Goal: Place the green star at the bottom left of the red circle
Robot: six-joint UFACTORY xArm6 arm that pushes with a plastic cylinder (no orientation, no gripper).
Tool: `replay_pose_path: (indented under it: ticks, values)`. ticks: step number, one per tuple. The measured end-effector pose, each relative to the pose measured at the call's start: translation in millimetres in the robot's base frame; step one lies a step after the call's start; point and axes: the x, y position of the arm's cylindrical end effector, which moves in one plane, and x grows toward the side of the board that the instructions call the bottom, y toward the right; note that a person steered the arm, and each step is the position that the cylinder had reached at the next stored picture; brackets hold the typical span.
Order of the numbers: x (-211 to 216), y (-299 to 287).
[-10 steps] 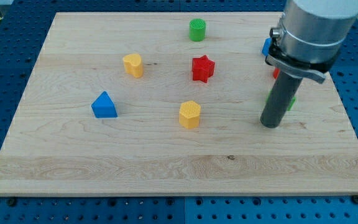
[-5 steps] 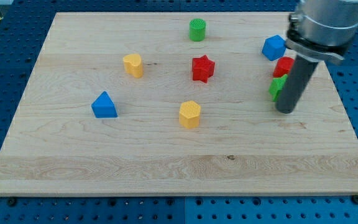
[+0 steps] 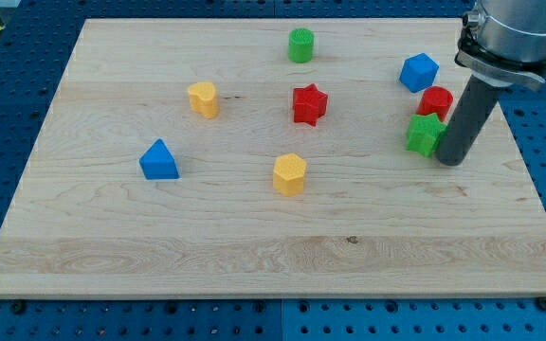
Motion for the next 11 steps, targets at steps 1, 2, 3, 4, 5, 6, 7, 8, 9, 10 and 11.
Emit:
replay_pose_path:
  ticks: [1,2,3,4,5,6,7,8,9,10,11]
  values:
    - [-10,0]
    - [-23,-1]
    - [-25,-3]
    - [-24,-3]
    - [-19,-3]
    - [-19,-6]
    - [-20,-24]
    - [-25,-24]
    - [4,-28]
    - [11,-44]
    - [-15,-60]
